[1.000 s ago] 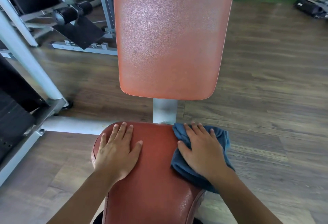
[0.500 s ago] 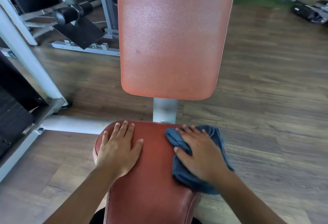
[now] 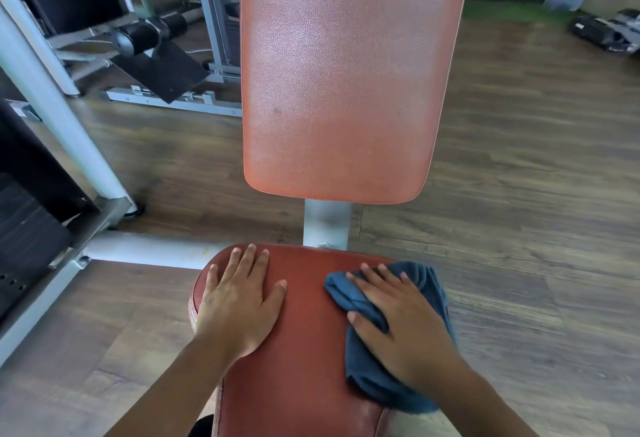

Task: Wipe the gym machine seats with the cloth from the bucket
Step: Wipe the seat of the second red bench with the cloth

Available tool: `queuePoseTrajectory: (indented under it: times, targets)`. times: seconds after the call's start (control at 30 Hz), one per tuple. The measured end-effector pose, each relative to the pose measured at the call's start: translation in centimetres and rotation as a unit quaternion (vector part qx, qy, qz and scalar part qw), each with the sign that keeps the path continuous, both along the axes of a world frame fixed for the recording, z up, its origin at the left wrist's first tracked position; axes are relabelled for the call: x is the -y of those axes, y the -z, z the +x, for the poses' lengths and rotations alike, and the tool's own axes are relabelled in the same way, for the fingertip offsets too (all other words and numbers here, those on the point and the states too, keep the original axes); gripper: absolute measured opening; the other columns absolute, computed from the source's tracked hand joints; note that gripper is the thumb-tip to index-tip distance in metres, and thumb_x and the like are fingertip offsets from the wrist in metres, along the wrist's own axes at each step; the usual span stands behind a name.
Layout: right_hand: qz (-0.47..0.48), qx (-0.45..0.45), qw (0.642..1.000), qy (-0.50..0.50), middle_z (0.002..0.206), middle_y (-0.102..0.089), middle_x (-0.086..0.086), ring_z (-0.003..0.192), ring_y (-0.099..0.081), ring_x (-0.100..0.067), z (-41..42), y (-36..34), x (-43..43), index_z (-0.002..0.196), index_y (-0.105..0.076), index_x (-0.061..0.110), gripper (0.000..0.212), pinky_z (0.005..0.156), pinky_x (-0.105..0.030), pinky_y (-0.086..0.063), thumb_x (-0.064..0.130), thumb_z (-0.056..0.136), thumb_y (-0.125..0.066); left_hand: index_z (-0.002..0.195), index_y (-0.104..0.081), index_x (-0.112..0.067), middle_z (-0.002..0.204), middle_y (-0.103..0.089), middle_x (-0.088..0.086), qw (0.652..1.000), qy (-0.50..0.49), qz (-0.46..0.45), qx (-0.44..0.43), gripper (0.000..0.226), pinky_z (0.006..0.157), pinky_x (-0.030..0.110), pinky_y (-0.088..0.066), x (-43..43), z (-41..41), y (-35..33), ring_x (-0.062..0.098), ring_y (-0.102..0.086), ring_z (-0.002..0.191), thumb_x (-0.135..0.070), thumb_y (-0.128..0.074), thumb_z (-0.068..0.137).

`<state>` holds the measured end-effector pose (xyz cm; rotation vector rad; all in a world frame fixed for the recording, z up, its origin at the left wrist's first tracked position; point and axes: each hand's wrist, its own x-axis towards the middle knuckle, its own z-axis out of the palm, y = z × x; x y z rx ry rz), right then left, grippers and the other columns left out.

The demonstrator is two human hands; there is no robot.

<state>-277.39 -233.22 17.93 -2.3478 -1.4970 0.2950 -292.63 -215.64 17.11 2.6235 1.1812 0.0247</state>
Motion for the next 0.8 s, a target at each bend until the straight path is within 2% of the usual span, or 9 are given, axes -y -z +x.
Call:
queuePoseTrajectory:
  times: [0.1,0.2,0.3,0.47,0.57,0.7,0.77,0.8]
  targets:
    - [0.015,-0.027,0.999,0.013,0.150,-0.013,0.026,0.141,-0.001,0.005,0.3,-0.1,0.8,0.143,-0.026,0.046,0.075,0.115,-0.018,0.008,0.072,0.074,-0.012,0.151,-0.007,-0.026,0.159,0.002,-0.006,1.000,-0.001,0.002,-0.002,0.064,0.119,0.038,0.003,0.0,0.0,0.1,0.011,0.008,0.145,-0.056,-0.018,0.095]
    - [-0.003,-0.014,1.000,0.017,0.154,-0.021,0.016,0.144,-0.009,-0.005,2.1,0.2,-1.4,0.145,-0.029,0.040,0.079,0.116,-0.025,0.004,0.070,0.073,-0.014,0.151,-0.009,-0.026,0.159,0.000,-0.005,1.000,-0.003,0.005,-0.003,0.072,0.118,0.039,0.002,-0.1,0.0,0.3,0.013,0.005,0.146,-0.061,-0.009,0.088]
    - [-0.013,0.011,0.999,0.029,0.155,-0.026,0.007,0.144,-0.015,-0.012,2.6,0.3,-3.1,0.146,-0.031,0.033,0.071,0.118,-0.030,-0.001,0.059,0.081,-0.024,0.151,-0.010,-0.026,0.159,-0.002,-0.006,1.000,-0.004,0.008,-0.002,0.082,0.118,0.039,0.002,-0.1,0.1,0.3,0.013,0.004,0.146,-0.063,-0.002,0.078]
    - [0.002,-0.021,0.999,-0.037,0.154,-0.009,0.021,0.143,0.001,0.000,-1.2,0.1,-0.8,0.147,-0.019,0.041,0.077,0.115,-0.021,0.012,0.067,0.076,-0.010,0.151,-0.012,-0.026,0.159,-0.003,-0.005,1.000,-0.002,0.005,0.015,0.096,0.118,0.039,0.002,0.0,0.1,0.3,0.013,0.003,0.146,-0.067,0.008,0.066]
    - [0.022,-0.055,0.997,-0.041,0.149,-0.016,0.025,0.141,-0.004,0.006,-0.5,0.3,-0.1,0.144,-0.028,0.045,0.070,0.115,-0.019,0.006,0.067,0.079,-0.018,0.151,-0.012,-0.027,0.159,-0.003,-0.006,1.000,-0.001,0.002,0.015,0.089,0.118,0.039,0.002,-0.1,0.0,0.4,0.012,0.004,0.146,-0.067,0.002,0.073]
    - [0.018,-0.012,1.000,0.013,0.150,-0.033,0.014,0.141,-0.020,-0.005,3.3,0.3,-2.1,0.142,-0.038,0.036,0.059,0.116,-0.026,-0.002,0.058,0.087,-0.035,0.151,-0.012,-0.027,0.159,-0.002,-0.007,1.000,-0.004,0.005,0.012,0.065,0.119,0.039,0.002,-0.2,0.0,0.4,0.012,0.004,0.146,-0.057,-0.021,0.094]
    - [0.009,0.002,1.000,0.020,0.152,-0.031,0.010,0.142,-0.019,-0.009,3.1,0.4,-2.7,0.144,-0.036,0.034,0.053,0.116,-0.028,-0.002,0.046,0.093,-0.043,0.151,-0.013,-0.027,0.159,-0.004,-0.007,1.000,-0.008,0.006,0.016,0.063,0.119,0.039,0.000,-0.2,0.0,0.4,0.012,0.003,0.146,-0.054,-0.025,0.095]
    - [0.010,0.003,1.000,0.012,0.153,-0.028,0.011,0.143,-0.016,-0.008,2.6,0.4,-2.6,0.145,-0.033,0.035,0.054,0.116,-0.025,0.001,0.046,0.093,-0.042,0.151,-0.014,-0.027,0.159,-0.004,-0.007,1.000,-0.008,0.006,0.016,0.063,0.119,0.039,0.000,-0.2,0.0,0.5,0.012,0.002,0.146,-0.054,-0.026,0.095]
